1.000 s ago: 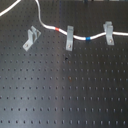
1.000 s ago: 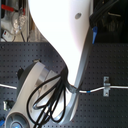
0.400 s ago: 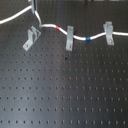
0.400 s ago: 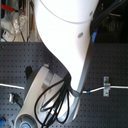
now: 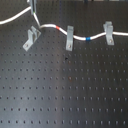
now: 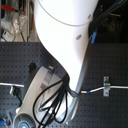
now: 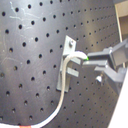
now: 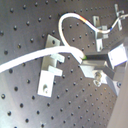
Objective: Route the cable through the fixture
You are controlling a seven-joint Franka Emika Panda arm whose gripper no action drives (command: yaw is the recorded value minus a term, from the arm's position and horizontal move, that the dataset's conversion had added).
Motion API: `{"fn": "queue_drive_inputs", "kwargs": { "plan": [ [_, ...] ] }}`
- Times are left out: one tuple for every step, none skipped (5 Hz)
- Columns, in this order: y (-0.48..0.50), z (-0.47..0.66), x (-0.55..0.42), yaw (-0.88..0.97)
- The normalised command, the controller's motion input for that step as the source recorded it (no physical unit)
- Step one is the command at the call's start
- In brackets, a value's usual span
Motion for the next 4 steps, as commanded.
{"fn": "queue_drive_inputs", "kwargs": {
  "plan": [
    [0.046,0.39,-0.017,0.77],
    [0.066,0.23,-0.017,0.82],
    [0.055,0.01,-0.011,0.87],
    [0.032,0.0,-0.003,0.88]
  ]
}}
